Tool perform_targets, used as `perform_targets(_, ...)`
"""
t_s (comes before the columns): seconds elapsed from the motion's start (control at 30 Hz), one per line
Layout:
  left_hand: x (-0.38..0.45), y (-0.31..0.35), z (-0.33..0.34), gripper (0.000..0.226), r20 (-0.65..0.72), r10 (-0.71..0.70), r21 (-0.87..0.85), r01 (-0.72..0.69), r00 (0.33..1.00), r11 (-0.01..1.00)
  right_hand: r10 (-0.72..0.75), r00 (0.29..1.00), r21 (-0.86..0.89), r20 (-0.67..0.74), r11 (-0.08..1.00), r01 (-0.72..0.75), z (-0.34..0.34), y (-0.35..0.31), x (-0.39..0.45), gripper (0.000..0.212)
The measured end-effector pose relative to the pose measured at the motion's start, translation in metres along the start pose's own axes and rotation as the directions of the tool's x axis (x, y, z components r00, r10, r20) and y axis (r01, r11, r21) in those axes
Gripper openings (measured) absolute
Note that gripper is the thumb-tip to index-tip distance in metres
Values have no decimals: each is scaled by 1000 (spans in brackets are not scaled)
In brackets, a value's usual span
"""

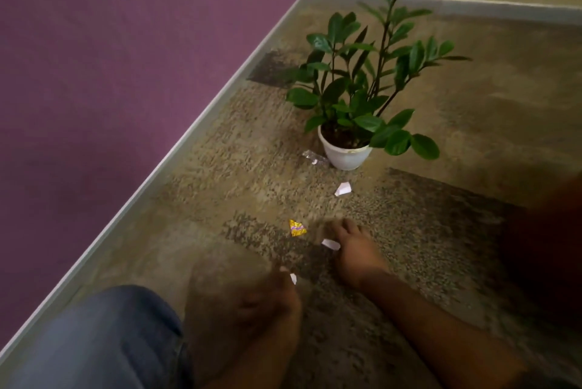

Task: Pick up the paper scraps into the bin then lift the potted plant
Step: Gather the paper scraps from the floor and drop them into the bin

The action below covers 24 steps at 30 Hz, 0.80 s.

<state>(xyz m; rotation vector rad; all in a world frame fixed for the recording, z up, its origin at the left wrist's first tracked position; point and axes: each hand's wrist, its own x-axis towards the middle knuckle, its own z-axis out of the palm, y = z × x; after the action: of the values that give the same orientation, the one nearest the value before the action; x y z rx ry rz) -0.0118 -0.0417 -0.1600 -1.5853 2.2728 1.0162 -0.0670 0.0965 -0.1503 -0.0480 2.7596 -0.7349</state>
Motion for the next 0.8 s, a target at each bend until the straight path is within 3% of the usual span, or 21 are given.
perform_targets(0.07, -5, -9, 4, 93, -45, -1, -64, -2, 999, 998, -44, 999, -75, -5, 996, 43, 9, 1, 5, 42)
perform_targets(0.17, -9, -15, 17, 58, -154, 269, 34, -267, 951, 963, -93, 995, -157, 43, 983, 99, 20, 3, 6, 38)
perform_targets(0.23, -3, -19, 22, 40, -157, 500, 74, -495, 852, 866, -103, 993, -181, 51, 977, 111, 22, 2, 7, 33)
perform_targets(0.27, 3, -18, 24, 42, -142, 568, 73, -564, 811, 823, -101, 993, -176, 58, 978, 110, 22, 1, 8, 31)
perform_targets(0.4, 26, 0, 25, 44, -53, 739, 96, -733, 671, 673, -41, 995, -16, 96, 999, 42, 19, 2, 14, 29)
perform_targets(0.53, 45, 39, 28, 48, -28, 792, -15, -792, 610, 610, 2, 1000, 21, -8, 1000, -2, 10, 3, 20, 29)
perform_targets(0.63, 58, 58, 31, 55, 117, 824, 9, -831, 554, 557, -107, 988, -144, -111, 985, 90, 0, 5, 26, 26)
perform_targets(0.73, 74, 60, 31, 62, 275, 860, 161, -903, 429, 399, -105, 981, -132, -161, 988, 84, -14, 9, 38, 29)
perform_targets(0.8, 81, 58, 33, 50, 318, 886, 220, -935, 337, 277, -94, 980, -95, -174, 992, 78, -23, 13, 50, 33)
